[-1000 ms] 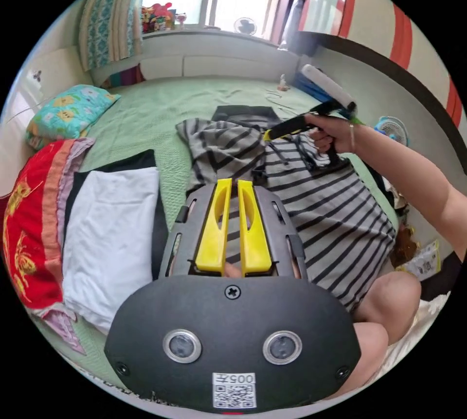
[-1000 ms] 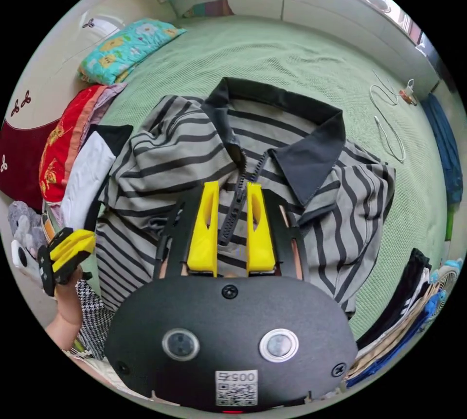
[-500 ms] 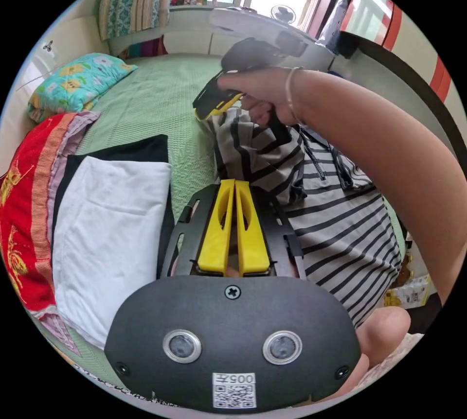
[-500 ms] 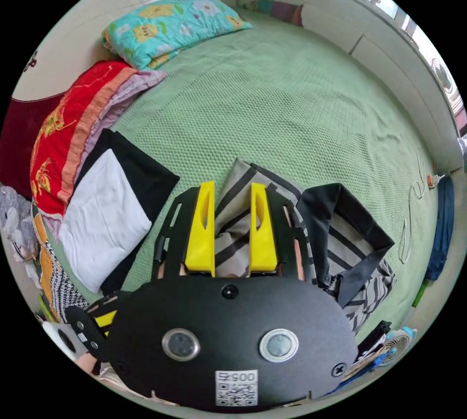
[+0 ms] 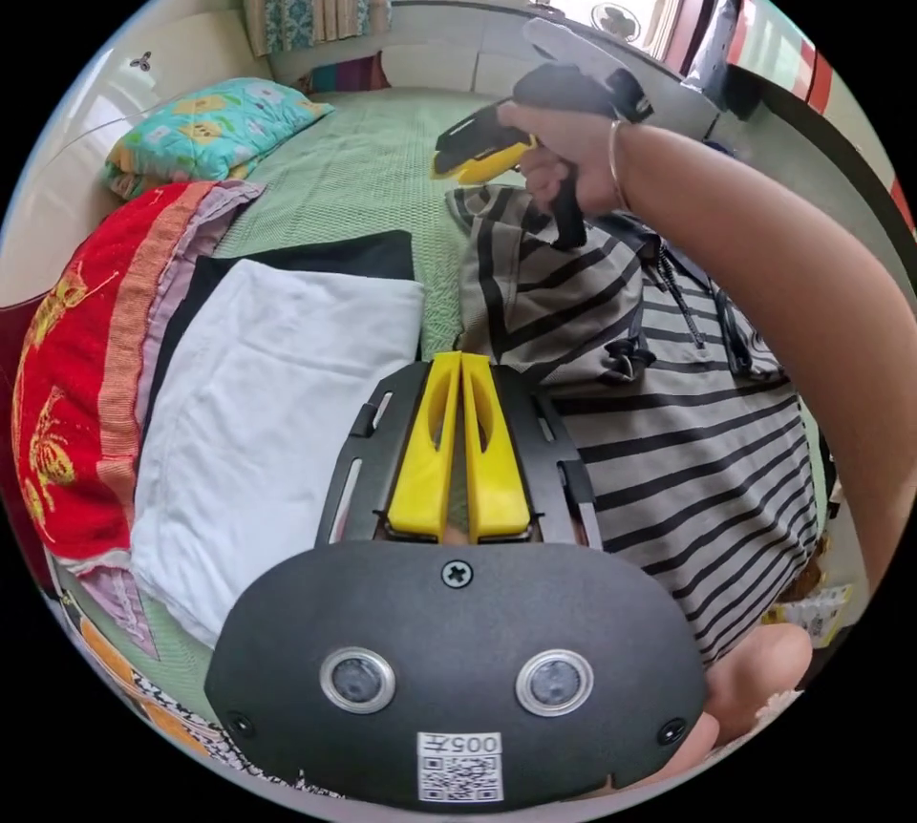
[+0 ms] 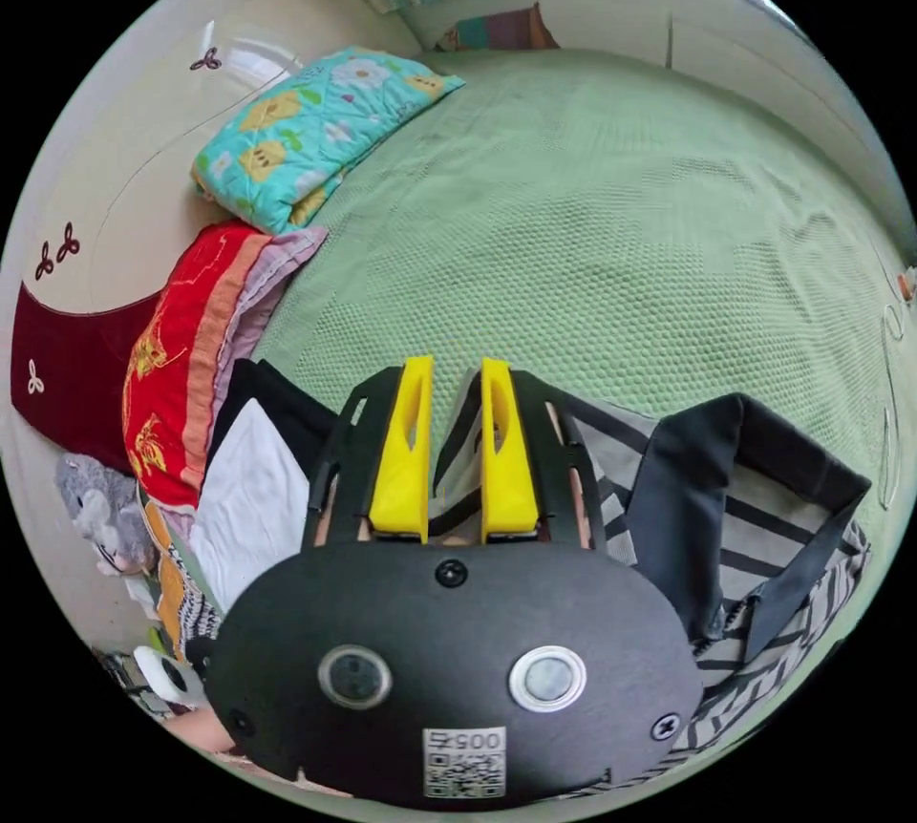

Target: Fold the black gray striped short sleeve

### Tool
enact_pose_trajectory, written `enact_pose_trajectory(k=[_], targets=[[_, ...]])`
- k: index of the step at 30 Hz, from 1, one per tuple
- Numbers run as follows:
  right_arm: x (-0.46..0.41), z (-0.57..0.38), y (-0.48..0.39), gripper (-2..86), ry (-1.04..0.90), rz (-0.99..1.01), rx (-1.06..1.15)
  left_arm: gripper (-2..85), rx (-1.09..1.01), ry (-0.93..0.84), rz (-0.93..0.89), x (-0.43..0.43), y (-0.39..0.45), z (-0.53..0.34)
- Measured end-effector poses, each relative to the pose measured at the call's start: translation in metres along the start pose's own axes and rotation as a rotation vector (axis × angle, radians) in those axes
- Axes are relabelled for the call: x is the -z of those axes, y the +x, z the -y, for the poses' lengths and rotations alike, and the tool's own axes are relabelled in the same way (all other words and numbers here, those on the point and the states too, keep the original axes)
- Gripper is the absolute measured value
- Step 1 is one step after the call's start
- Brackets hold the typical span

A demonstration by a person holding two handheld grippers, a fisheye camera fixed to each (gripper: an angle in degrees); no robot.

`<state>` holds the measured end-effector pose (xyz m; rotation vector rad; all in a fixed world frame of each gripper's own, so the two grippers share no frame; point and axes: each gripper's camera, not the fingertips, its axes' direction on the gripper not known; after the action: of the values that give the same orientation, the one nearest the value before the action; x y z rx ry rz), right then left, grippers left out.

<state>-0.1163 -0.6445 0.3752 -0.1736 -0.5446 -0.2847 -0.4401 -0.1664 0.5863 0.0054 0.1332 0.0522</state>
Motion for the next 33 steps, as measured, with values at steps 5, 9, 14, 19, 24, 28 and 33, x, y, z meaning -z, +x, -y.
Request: enact_pose_trajectory(k=[5,9,14,19,24,28,33], targets=[[0.077,-0.045,-0.015,9.1,0.128,0.028,0.228,-0.3,0.014,0.059,-0.042,0.020,0.013,-0.001],[0.107,-0.128,-0.030,9.1,0.120,-0.070,0.398,-0.3,-0.015,0.073,-0.086,0.008,0.046,0.013],[0.092,-0.203,-0.019,8.2,0.142,-0.119,0.309,-0.2,0.058,-0.012,-0.037,-0.029,0.063,0.032],[0.040,-0.228,-0.005,7.9,0.007,-0.197,0.287,0.0,0.036,-0.063,0.037,-0.043,0.065,0.035],[0.095,-0.247,0.040,9.0,0.094,-0.071,0.232,1.1,-0.019,-0.002,0.109,-0.009,0.078,0.041],[0.160,-0.282,0.088,10.3,0.167,-0.240,0.285,5.4,-0.052,0.063,0.187,0.014,0.069,0.079],[0.211,-0.285,0.226,11.8,0.135,-0.349,0.015,9.8,-0.158,0.057,0.166,0.001,0.079,0.152]])
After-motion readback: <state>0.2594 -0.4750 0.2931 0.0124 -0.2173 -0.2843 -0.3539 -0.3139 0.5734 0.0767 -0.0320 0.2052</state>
